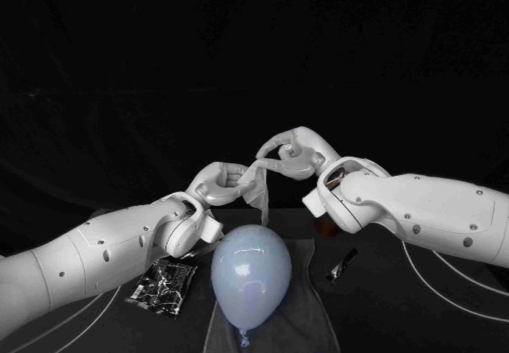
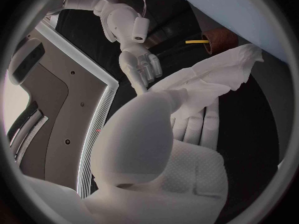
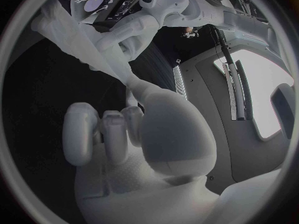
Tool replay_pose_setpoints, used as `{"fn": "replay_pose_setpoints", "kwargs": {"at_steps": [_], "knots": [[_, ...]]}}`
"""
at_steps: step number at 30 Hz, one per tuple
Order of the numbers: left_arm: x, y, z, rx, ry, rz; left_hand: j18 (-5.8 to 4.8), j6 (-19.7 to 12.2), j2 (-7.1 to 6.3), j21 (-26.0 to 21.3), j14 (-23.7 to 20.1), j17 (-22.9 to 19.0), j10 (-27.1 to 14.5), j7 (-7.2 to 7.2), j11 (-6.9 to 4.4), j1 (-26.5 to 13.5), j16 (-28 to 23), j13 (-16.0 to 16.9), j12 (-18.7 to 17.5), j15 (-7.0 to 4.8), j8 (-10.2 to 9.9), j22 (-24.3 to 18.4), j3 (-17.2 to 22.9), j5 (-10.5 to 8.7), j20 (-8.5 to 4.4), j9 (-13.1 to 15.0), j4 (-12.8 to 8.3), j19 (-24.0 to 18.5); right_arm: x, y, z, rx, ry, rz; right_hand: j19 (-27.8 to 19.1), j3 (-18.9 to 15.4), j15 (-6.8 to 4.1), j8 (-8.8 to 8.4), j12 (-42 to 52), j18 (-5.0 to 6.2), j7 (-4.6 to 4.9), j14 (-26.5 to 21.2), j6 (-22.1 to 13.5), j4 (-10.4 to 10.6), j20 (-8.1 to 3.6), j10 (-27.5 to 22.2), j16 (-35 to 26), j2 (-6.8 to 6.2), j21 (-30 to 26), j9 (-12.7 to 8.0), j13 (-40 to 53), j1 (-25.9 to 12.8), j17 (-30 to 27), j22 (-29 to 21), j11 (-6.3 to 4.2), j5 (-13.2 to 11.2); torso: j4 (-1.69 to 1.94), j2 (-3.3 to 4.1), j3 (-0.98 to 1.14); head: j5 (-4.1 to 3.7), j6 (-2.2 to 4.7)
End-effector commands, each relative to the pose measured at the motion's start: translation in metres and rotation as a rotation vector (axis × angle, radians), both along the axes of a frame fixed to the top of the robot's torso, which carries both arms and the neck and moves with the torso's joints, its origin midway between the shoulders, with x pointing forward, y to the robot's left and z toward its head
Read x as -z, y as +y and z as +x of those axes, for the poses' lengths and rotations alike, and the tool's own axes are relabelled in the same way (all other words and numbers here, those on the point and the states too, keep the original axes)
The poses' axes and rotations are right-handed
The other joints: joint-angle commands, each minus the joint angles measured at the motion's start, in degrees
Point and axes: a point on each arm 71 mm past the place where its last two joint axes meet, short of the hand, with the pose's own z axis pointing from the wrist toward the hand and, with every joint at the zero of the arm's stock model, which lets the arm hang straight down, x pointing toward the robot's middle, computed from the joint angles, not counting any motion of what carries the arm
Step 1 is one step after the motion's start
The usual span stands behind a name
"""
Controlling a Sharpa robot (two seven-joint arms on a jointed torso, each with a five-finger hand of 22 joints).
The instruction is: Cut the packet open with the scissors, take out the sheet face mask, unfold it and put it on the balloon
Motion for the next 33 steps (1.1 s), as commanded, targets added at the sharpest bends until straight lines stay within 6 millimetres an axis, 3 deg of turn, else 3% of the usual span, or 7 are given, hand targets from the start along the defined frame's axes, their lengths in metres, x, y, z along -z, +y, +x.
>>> {"fn": "replay_pose_setpoints", "kwargs": {"at_steps": [1,6,12,25,29,30,33], "knots": [[-0.001,0.000,0.000,0.006,0.011,-0.041,0.59,0.8,0.31,0.3,0.8,0.2,0.9,0.21,-0.18,-1.3,0.0,0.0,0.0,-0.20,0.5,0.1,0.4,-0.09,-0.02,0.2,-0.1,0.4,-0.001,-0.002,0.001,0.004,-0.010,0.013,2.2,0.3,-0.47,0.24,0.2,-0.74,0.23,5.9,0.2,0.1,-0.21,1.4,0.2,0.40,-0.2,0.1,8.2,0.2,15.0,12.1,-0.03,0.2,0.01,0.00,-0.02,-0.03,0.03],[-0.001,0.002,-0.001,0.035,0.045,-0.074,0.59,1.8,2.04,0.2,1.2,0.3,2.0,0.00,-0.46,-4.4,-0.3,0.0,-0.2,-0.33,1.1,-0.1,0.6,-0.10,0.12,0.9,1.0,0.5,-0.001,-0.006,0.005,0.019,-0.006,0.009,2.2,0.3,-0.47,0.24,0.2,-0.74,0.23,5.9,0.2,0.1,-0.21,1.4,0.2,0.40,-0.2,0.1,8.2,0.2,15.0,12.1,-0.03,0.2,0.00,0.01,-0.02,-0.07,0.06],[0.001,0.004,-0.002,0.082,0.093,-0.105,0.65,2.0,3.76,-0.7,1.0,0.3,2.6,-0.33,-0.69,-8.4,-0.9,0.0,-0.2,-0.29,2.0,-0.6,-1.1,-0.11,0.75,1.9,3.7,0.4,0.000,-0.009,0.009,0.034,-0.002,0.005,2.2,0.3,-0.47,0.24,0.2,-0.74,0.23,5.9,0.2,0.1,-0.21,1.4,0.2,0.40,-0.2,0.1,8.2,0.2,15.0,12.1,-0.03,0.2,0.02,0.04,-0.03,-0.16,0.02],[0.003,0.000,-0.006,0.199,0.188,-0.144,0.52,-0.4,2.54,-3.8,-2.1,-0.1,0.5,-0.19,0.01,-11.2,-3.1,-0.1,-0.4,0.68,2.3,-0.8,-5.6,-0.12,1.93,3.1,5.4,-1.7,0.000,-0.008,0.014,0.043,0.002,0.000,2.2,0.4,-0.45,0.32,0.2,-0.75,0.27,5.9,0.2,0.0,-0.21,1.4,0.2,0.39,-0.1,0.1,8.2,0.1,15.0,12.1,0.00,0.2,0.01,0.01,-0.01,-0.12,-0.05],[0.004,0.001,-0.005,0.199,0.213,-0.166,0.44,-1.1,2.40,-4.6,-2.3,-0.1,-0.2,-0.10,0.14,-13.2,-3.3,0.0,-0.3,0.79,2.0,-0.8,-7.5,-0.12,2.04,3.1,7.6,-2.2,0.001,-0.008,0.014,0.040,0.006,-0.002,2.2,0.4,-0.45,0.32,0.2,-0.75,0.27,5.9,0.2,0.0,-0.21,1.4,0.2,0.39,-0.1,0.1,8.2,0.1,15.0,12.1,0.00,0.2,0.01,0.02,0.00,-0.04,0.03],[0.004,0.001,-0.005,0.199,0.219,-0.171,0.42,-1.4,2.43,-4.9,-2.3,-0.1,-0.4,0.00,0.15,-14.3,-3.4,0.0,-0.3,0.77,1.8,-0.8,-8.5,-0.11,2.06,3.1,8.9,-2.3,0.001,-0.008,0.014,0.038,0.006,-0.002,2.2,0.4,-0.45,0.32,0.2,-0.75,0.27,5.9,0.2,0.0,-0.21,1.4,0.2,0.39,-0.1,0.1,8.2,0.1,15.0,12.1,0.00,0.2,-0.01,0.01,0.00,-0.01,0.03],[0.004,0.002,-0.005,0.195,0.236,-0.184,0.42,-1.6,3.46,-5.4,-2.3,-0.1,-0.6,0.18,0.11,-15.5,-3.5,0.1,-0.2,0.72,1.5,-0.8,-9.8,-0.09,2.08,3.0,11.4,-2.4,0.001,-0.007,0.013,0.035,0.007,-0.002,2.2,0.4,-0.45,0.32,0.2,-0.75,0.27,5.9,0.2,0.0,-0.21,1.4,0.2,0.39,-0.1,0.1,8.2,0.1,15.0,12.1,0.00,0.2,0.02,0.02,0.01,0.05,0.06]]}}
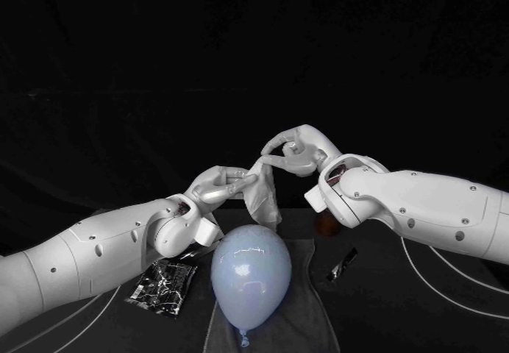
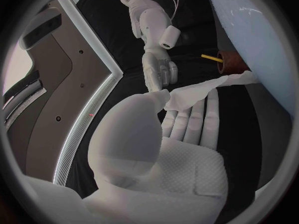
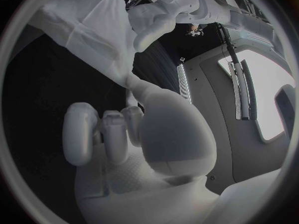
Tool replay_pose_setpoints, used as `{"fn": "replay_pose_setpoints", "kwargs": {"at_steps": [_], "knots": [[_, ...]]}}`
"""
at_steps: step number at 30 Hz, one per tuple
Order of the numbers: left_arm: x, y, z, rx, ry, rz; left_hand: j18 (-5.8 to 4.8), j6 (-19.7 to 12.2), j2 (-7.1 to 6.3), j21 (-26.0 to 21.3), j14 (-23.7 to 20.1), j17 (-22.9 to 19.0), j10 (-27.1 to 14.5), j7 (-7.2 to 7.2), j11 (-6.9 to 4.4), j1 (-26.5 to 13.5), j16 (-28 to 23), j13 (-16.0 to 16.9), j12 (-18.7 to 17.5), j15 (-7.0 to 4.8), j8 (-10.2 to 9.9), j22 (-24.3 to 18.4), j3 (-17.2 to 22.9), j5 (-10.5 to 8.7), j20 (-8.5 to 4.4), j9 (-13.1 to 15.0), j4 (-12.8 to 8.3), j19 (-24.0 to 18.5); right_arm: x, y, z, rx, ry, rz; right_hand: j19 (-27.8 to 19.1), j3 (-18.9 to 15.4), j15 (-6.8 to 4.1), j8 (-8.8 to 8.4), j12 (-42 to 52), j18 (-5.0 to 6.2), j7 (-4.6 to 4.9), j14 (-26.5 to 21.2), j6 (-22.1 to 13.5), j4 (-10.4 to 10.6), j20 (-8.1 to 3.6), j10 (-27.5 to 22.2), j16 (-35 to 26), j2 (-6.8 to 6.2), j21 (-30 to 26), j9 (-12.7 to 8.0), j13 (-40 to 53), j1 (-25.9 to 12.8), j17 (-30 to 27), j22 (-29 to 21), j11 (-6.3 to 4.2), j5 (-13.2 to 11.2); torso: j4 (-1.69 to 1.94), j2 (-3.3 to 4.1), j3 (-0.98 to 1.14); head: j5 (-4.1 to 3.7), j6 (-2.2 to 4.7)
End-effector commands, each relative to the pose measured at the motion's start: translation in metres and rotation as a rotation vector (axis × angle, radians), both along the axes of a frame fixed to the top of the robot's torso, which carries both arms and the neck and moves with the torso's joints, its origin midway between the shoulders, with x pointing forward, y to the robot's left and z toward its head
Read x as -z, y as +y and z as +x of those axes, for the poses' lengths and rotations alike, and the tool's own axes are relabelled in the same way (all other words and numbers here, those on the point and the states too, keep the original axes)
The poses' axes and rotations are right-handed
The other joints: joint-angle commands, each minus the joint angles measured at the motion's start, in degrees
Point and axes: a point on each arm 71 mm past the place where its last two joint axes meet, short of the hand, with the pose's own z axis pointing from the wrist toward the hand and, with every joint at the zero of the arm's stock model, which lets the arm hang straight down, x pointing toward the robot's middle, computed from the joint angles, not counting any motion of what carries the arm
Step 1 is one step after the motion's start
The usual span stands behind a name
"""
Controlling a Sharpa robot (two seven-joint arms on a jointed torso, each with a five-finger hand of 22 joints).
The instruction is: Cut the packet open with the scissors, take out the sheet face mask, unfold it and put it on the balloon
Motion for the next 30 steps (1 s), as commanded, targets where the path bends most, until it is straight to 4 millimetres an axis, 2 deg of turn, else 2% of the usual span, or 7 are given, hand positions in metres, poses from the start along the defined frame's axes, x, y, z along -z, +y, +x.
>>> {"fn": "replay_pose_setpoints", "kwargs": {"at_steps": [1,4,11,16,18,23,30], "knots": [[0.0002,-0.0012,-0.0007,0.033,0.062,-0.054,0.61,-0.3,0.55,-0.4,-0.5,0.0,-0.5,0.37,-0.02,-0.6,-0.4,0.1,0.0,-0.01,-0.5,0.0,-0.6,-0.10,0.16,-0.1,1.5,-0.4,-0.0001,0.0014,-0.0012,-0.011,0.003,-0.001,2.2,0.4,-0.55,0.26,0.3,-0.75,0.07,6.0,0.1,0.0,-0.25,1.4,0.2,0.39,-0.1,0.0,8.2,0.1,15.1,12.1,0.00,0.2,0.02,0.00,0.03,0.08,0.05],[0.0007,-0.0003,-0.0001,0.028,0.078,-0.061,0.65,-0.5,1.60,-0.6,-0.4,0.0,-0.5,0.61,0.04,-1.1,-0.4,0.1,0.0,-0.02,-0.7,0.1,-1.1,-0.08,0.14,-0.1,2.5,-0.2,-0.0002,0.0013,-0.0023,-0.013,0.003,-0.001,2.2,0.4,-0.55,0.26,0.3,-0.75,0.07,6.0,0.1,0.0,-0.25,1.4,0.2,0.39,-0.1,0.0,8.2,0.1,15.1,12.1,0.00,0.2,-0.01,-0.01,0.04,0.07,0.04],[0.0014,0.0024,0.0012,0.016,0.098,-0.072,0.68,-0.4,3.88,-0.9,-0.1,0.1,-0.5,0.74,0.08,-2.7,-0.5,0.1,0.1,-0.01,-1.1,0.1,-1.8,-0.06,0.13,-0.3,2.6,0.1,-0.0002,-0.0015,-0.0025,-0.008,0.004,0.001,2.2,0.4,-0.55,0.26,0.3,-0.75,0.07,6.0,0.1,0.0,-0.25,1.4,0.2,0.39,-0.1,0.0,8.2,0.1,15.1,12.1,0.00,0.2,-0.03,-0.03,0.03,0.10,0.02],[0.0020,0.0033,0.0018,0.014,0.115,-0.080,0.78,0.1,7.91,-0.9,0.7,0.3,-0.1,0.90,0.05,-4.2,-0.3,0.1,0.1,-0.17,-1.5,0.2,-1.2,-0.05,0.07,-0.5,2.7,0.8,-0.0001,-0.0016,-0.0035,-0.010,0.007,0.003,2.2,0.5,-0.53,0.33,0.3,-0.75,0.09,6.0,0.1,-0.1,-0.24,1.4,0.2,0.39,0.0,0.1,8.2,0.1,15.1,12.1,0.02,0.2,-0.01,-0.02,0.03,0.19,-0.14],[0.0022,0.0033,0.0018,0.015,0.121,-0.084,0.78,0.1,8.72,-1.0,0.8,0.3,-0.1,0.91,0.05,-4.7,-0.3,0.1,0.1,-0.19,-1.6,0.1,-1.1,-0.05,0.06,-0.6,2.7,0.9,0.0000,-0.0017,-0.0033,-0.009,0.008,0.003,2.2,0.5,-0.53,0.33,0.3,-0.75,0.09,6.0,0.1,-0.1,-0.24,1.4,0.2,0.39,0.0,0.1,8.2,0.1,15.1,12.1,0.02,0.2,-0.02,-0.02,0.01,0.20,-0.13],[0.0029,0.0034,0.0018,0.023,0.157,-0.108,0.87,1.3,9.96,-0.9,1.8,0.5,1.1,0.71,-0.28,-5.2,0.0,0.2,0.4,-0.53,-1.4,0.2,-0.7,-0.05,-0.05,-0.6,2.6,1.7,0.0004,-0.0021,-0.0015,-0.003,0.013,0.003,2.2,0.5,-0.53,0.33,0.3,-0.75,0.09,6.0,0.1,-0.1,-0.24,1.4,0.2,0.39,0.0,0.1,8.2,0.1,15.1,12.1,0.02,0.2,-0.03,-0.04,0.01,0.30,-0.29],[0.0041,0.0029,0.0001,0.055,0.202,-0.130,0.90,2.1,10.44,-0.8,2.4,0.6,1.9,0.87,-0.30,-6.3,0.1,0.2,0.4,-0.65,-1.3,0.2,-0.9,-0.05,-0.14,-0.6,2.7,2.4,0.0016,-0.0010,0.0042,0.011,0.029,0.002,2.2,0.6,-0.52,0.36,0.3,-0.75,0.10,6.0,0.1,-0.1,-0.23,1.4,0.2,0.39,0.0,0.1,8.2,0.0,15.1,12.1,0.03,0.2,0.03,-0.01,-0.01,0.27,-0.47]]}}
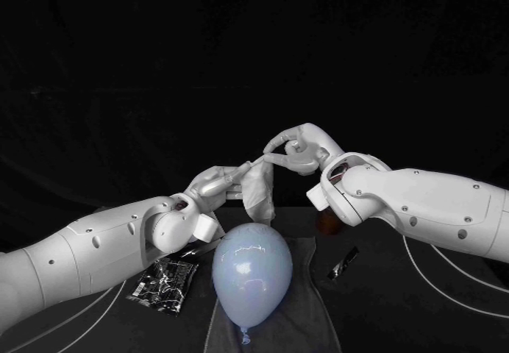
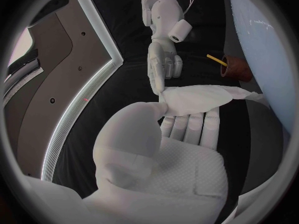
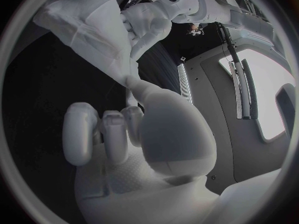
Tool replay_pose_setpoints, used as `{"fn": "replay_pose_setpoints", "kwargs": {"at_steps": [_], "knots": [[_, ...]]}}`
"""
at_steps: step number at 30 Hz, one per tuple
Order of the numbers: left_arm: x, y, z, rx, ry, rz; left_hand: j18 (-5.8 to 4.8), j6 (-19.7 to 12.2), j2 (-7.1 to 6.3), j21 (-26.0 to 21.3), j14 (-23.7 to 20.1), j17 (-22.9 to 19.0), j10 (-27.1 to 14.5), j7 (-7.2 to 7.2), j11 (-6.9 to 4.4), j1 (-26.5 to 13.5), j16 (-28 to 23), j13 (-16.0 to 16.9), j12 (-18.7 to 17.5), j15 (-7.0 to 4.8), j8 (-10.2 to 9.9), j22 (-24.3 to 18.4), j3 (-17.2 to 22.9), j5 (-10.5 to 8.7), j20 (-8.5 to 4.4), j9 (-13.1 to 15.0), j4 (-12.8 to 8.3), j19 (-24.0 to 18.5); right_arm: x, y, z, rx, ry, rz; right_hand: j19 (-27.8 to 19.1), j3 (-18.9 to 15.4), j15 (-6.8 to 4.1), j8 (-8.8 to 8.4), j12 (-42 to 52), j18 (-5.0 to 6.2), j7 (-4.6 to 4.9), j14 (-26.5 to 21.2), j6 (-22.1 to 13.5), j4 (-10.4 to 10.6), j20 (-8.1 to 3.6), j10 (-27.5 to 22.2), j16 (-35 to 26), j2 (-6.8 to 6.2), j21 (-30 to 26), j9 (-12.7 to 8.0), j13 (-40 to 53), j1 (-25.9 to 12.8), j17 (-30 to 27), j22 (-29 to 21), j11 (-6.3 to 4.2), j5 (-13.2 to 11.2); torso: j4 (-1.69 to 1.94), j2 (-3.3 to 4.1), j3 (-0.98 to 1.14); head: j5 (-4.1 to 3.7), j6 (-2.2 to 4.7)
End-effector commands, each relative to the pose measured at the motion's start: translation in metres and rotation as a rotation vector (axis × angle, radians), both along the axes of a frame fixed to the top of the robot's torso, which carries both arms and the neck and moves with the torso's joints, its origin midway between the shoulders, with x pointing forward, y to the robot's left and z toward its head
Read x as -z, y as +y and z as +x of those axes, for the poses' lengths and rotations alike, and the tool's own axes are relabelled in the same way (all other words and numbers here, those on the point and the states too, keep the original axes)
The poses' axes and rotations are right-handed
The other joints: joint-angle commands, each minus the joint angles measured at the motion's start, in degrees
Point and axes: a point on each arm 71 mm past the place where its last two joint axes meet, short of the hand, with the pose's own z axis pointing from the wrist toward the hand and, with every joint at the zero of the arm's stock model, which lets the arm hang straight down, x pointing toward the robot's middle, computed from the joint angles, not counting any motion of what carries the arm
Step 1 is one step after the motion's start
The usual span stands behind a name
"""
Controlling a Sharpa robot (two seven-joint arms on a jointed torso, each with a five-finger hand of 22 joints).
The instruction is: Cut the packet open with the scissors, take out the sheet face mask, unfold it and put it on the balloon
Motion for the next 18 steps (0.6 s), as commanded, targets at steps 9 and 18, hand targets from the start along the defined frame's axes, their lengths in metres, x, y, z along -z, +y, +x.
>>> {"fn": "replay_pose_setpoints", "kwargs": {"at_steps": [9,18], "knots": [[0.001,-0.004,-0.004,0.080,0.092,-0.061,1.00,2.6,2.51,-0.5,1.5,0.2,2.1,0.42,-0.18,-11.6,0.0,0.0,-0.1,-0.31,-0.5,0.0,-4.9,-0.01,-0.20,-0.4,0.3,2.1,0.003,0.003,0.008,0.020,0.043,-0.013,2.3,0.3,-0.52,0.20,0.3,-0.71,0.06,6.0,0.1,-0.1,-0.34,1.4,0.2,0.42,-0.2,0.1,8.2,-0.1,15.1,12.0,0.04,0.3,-0.06,0.02,-0.10,0.02,-0.24],[0.002,-0.004,-0.006,0.118,0.126,-0.080,1.01,3.4,5.73,-1.0,2.0,0.2,2.3,0.46,-0.23,-21.5,-0.6,0.0,-0.1,-0.39,-0.9,0.0,-13.7,-0.05,-0.31,-0.4,0.3,2.8,0.007,0.004,0.016,0.043,0.094,-0.019,2.3,0.4,-0.51,0.26,0.4,-0.71,0.06,6.0,0.1,-0.1,-0.34,1.5,0.2,0.46,-0.2,0.1,8.3,-0.2,15.1,12.0,0.05,0.3,0.00,0.05,-0.07,0.03,-0.31]]}}
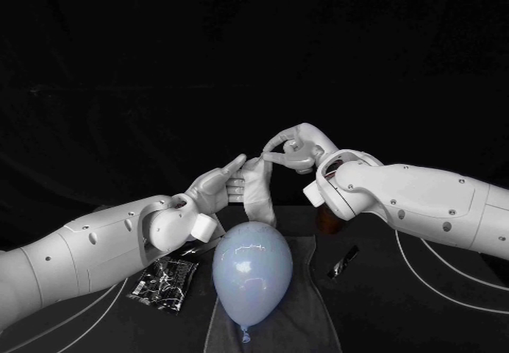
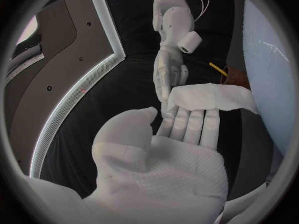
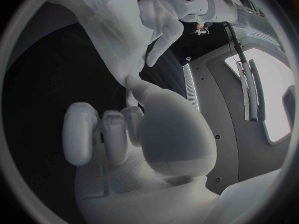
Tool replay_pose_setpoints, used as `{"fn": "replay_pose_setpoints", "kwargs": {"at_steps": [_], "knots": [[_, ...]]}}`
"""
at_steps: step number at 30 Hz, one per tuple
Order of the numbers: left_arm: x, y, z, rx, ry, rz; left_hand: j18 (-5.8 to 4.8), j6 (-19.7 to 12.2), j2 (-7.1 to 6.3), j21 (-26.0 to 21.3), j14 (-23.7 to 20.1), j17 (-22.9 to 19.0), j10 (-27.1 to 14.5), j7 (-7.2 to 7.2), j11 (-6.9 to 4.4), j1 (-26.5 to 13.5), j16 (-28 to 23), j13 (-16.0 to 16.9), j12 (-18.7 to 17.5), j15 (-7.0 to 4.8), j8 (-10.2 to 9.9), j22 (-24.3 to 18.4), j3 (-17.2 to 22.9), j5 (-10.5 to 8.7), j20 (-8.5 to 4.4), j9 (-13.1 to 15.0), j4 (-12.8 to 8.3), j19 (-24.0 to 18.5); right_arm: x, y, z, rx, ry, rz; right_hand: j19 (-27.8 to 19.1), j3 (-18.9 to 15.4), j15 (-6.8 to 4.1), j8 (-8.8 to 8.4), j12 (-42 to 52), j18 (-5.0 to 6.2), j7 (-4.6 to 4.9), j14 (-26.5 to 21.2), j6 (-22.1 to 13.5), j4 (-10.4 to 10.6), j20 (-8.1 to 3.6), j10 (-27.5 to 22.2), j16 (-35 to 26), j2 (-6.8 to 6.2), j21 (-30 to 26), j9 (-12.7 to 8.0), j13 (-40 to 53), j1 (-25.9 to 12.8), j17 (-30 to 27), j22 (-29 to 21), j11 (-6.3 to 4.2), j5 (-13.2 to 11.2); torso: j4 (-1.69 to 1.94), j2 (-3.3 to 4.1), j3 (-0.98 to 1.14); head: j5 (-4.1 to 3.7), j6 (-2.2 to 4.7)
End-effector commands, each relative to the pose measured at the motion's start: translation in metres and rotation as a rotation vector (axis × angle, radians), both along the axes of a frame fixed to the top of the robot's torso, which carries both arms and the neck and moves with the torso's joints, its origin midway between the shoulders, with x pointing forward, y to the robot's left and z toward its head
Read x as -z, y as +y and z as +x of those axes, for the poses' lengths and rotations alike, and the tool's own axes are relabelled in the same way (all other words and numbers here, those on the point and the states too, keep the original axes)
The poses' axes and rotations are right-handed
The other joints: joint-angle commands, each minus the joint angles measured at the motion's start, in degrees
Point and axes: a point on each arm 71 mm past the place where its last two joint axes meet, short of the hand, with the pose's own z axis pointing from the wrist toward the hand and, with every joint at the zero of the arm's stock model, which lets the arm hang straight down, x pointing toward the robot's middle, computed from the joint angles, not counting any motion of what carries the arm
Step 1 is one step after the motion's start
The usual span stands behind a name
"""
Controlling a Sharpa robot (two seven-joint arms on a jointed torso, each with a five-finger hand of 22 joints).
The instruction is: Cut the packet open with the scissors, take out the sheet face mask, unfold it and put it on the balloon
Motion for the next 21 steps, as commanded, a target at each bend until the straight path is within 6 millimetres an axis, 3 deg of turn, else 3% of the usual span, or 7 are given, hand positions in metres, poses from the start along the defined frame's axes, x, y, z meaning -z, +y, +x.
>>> {"fn": "replay_pose_setpoints", "kwargs": {"at_steps": [1,11,14,16,17,18,21], "knots": [[-0.0007,-0.0037,-0.0033,0.060,0.036,-0.037,0.42,0.4,1.06,-0.4,0.4,0.1,0.4,0.06,0.06,-2.1,-0.3,0.0,-0.1,0.00,-0.4,0.0,-2.3,-0.04,-0.03,0.0,0.0,0.4,0.0032,0.0010,0.0021,0.003,0.051,-0.005,2.1,0.4,-0.51,0.32,0.3,-0.70,0.05,6.0,0.2,-0.1,-0.19,1.5,0.4,0.46,-0.2,0.1,8.4,-0.2,15.0,12.0,0.05,0.3,0.03,0.03,0.01,0.01,-0.06],[0.0001,-0.0038,-0.0045,0.075,0.051,-0.033,0.43,0.5,1.66,-0.4,0.4,0.1,0.4,0.06,0.06,-2.7,-0.4,0.0,-0.1,-0.01,-0.5,0.0,-3.2,-0.05,-0.04,0.0,0.0,0.5,0.0046,0.0021,0.0028,0.000,0.069,-0.008,2.1,0.4,-0.51,0.32,0.3,-0.70,0.05,6.0,0.2,-0.1,-0.19,1.5,0.4,0.46,-0.2,0.1,8.4,-0.2,15.0,12.0,0.05,0.3,0.02,-0.05,0.07,0.11,0.12],[0.0004,-0.0034,-0.0045,0.070,0.055,-0.028,0.42,0.2,1.23,-0.4,0.2,0.0,0.1,0.28,0.24,-2.8,-0.6,-0.1,-0.2,0.12,-0.7,0.0,-4.4,-0.04,-0.03,-0.1,-0.1,0.5,0.0050,0.0021,0.0030,0.000,0.074,-0.007,2.1,0.5,-0.50,0.39,0.3,-0.69,0.05,6.0,0.1,-0.1,-0.19,1.5,0.4,0.50,-0.3,0.1,8.4,-0.3,15.0,12.0,0.05,0.3,0.02,-0.04,0.08,0.09,0.18],[0.0006,-0.0032,-0.0045,0.065,0.056,-0.025,0.42,0.0,0.60,-0.5,0.1,0.0,-0.3,0.43,0.37,-2.6,-0.8,-0.1,-0.2,0.22,-1.0,0.0,-5.3,-0.04,-0.01,-0.2,-0.1,0.4,0.0051,0.0021,0.0030,-0.001,0.076,-0.006,2.1,0.5,-0.50,0.39,0.3,-0.69,0.05,6.0,0.1,-0.1,-0.19,1.5,0.4,0.50,-0.3,0.1,8.4,-0.3,15.0,12.0,0.05,0.3,0.01,-0.04,0.08,0.12,0.21],[0.0006,-0.0031,-0.0045,0.062,0.056,-0.024,0.41,-0.3,-0.50,-0.5,0.0,0.0,-0.7,0.49,0.46,-1.7,-0.9,-0.1,-0.3,0.29,-1.2,-0.1,-6.0,-0.03,0.01,-0.2,-0.2,0.4,0.0052,0.0020,0.0029,-0.001,0.077,-0.006,2.1,0.5,-0.50,0.39,0.3,-0.69,0.05,6.0,0.1,-0.1,-0.19,1.5,0.4,0.50,-0.3,0.1,8.4,-0.3,15.0,12.0,0.05,0.3,0.01,-0.03,0.08,0.13,0.23],[0.0007,-0.0030,-0.0044,0.059,0.056,-0.023,0.41,-0.3,-0.50,-0.5,0.0,0.0,-0.7,0.49,0.46,-1.7,-0.9,-0.1,-0.3,0.29,-1.2,-0.1,-6.0,-0.03,0.01,-0.2,-0.2,0.4,0.0053,0.0020,0.0029,-0.002,0.078,-0.006,2.1,0.5,-0.50,0.39,0.3,-0.69,0.05,6.0,0.1,-0.1,-0.19,1.5,0.4,0.50,-0.3,0.1,8.4,-0.3,15.0,12.0,0.05,0.3,0.01,-0.02,0.08,0.12,0.23],[0.0007,-0.0023,-0.0040,0.048,0.055,-0.020,0.41,-1.2,-4.76,-0.5,-0.2,-0.1,-1.9,0.58,0.74,5.6,-1.1,-0.1,-0.2,0.43,-1.8,0.0,-6.9,-0.05,0.08,-0.4,-1.3,0.1,0.0054,0.0016,0.0027,-0.003,0.081,-0.006,2.1,0.5,-0.50,0.41,0.2,-0.67,0.06,6.0,0.1,-0.1,-0.18,1.5,0.4,0.51,-0.4,0.1,8.3,-0.3,15.0,12.0,0.05,0.3,0.02,-0.02,0.08,0.12,0.26]]}}
